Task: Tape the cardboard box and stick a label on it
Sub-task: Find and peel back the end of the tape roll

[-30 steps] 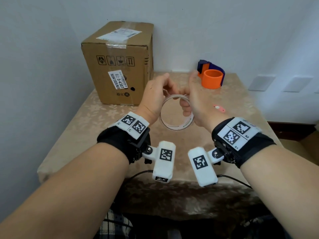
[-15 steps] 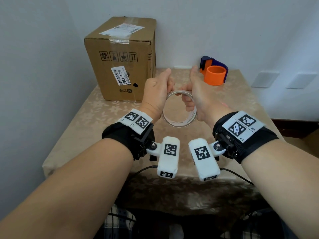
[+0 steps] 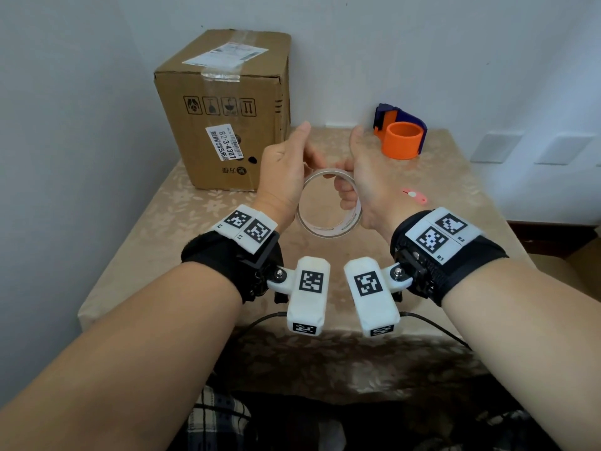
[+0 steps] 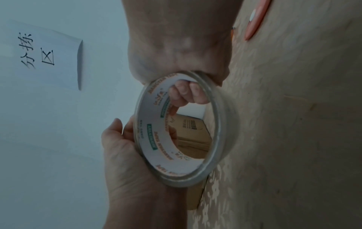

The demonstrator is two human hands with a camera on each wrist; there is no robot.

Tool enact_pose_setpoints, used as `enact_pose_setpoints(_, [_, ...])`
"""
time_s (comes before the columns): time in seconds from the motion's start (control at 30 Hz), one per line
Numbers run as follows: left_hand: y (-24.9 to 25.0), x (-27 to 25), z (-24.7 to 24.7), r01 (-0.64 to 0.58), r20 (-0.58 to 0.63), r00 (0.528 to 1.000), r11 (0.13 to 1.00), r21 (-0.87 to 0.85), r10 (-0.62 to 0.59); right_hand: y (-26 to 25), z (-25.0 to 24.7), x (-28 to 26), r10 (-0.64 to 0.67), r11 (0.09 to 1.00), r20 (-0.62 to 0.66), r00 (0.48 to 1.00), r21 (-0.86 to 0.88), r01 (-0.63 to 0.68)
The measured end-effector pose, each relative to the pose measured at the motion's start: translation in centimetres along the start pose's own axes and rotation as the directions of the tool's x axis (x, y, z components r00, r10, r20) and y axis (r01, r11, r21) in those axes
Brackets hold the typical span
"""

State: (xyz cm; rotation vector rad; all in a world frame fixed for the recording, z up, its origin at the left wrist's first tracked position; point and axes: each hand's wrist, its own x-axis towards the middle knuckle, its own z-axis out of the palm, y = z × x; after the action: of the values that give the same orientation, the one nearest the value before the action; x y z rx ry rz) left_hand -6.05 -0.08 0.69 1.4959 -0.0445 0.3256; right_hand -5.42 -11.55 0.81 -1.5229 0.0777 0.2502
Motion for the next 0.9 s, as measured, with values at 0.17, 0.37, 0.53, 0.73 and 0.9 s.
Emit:
enact_pose_setpoints(0.17, [-0.1, -0.6, 0.6, -0.031, 0.020, 0.999, 0.999, 0.041, 0.031, 0.9, -0.6, -0.5, 0.011, 1.000, -0.049, 0.999, 0.015, -0.011])
enact_pose_setpoints(0.37, [-0.1, -0.3, 0.6, -0.051, 0.012, 0.999, 0.998, 0.047, 0.051, 0.4, -0.7, 0.0, -0.022, 0.999, -0.034, 0.999, 0.035, 0.023])
enact_pose_setpoints(0.53, [0.5, -0.1, 0.3, 0.006, 0.129, 0.992, 1.000, -0.021, -0.004, 0.1, -0.9, 0.3, -0.008, 0.997, 0.051, 0.999, 0.079, 0.004])
enact_pose_setpoints(0.73, [0.7, -0.5, 0.3, -0.082, 0.174, 0.982, 0.997, 0.014, 0.078, 0.0, -1.0, 0.1, -0.011, 0.999, 0.090, 0.996, 0.046, 0.007])
enact_pose_setpoints(0.9, [0.5, -0.5, 0.4, -0.132, 0.126, 0.983, 0.991, 0.001, 0.131, -0.2, -1.1, -0.2, 0.000, 0.994, 0.056, 0.998, 0.108, -0.006])
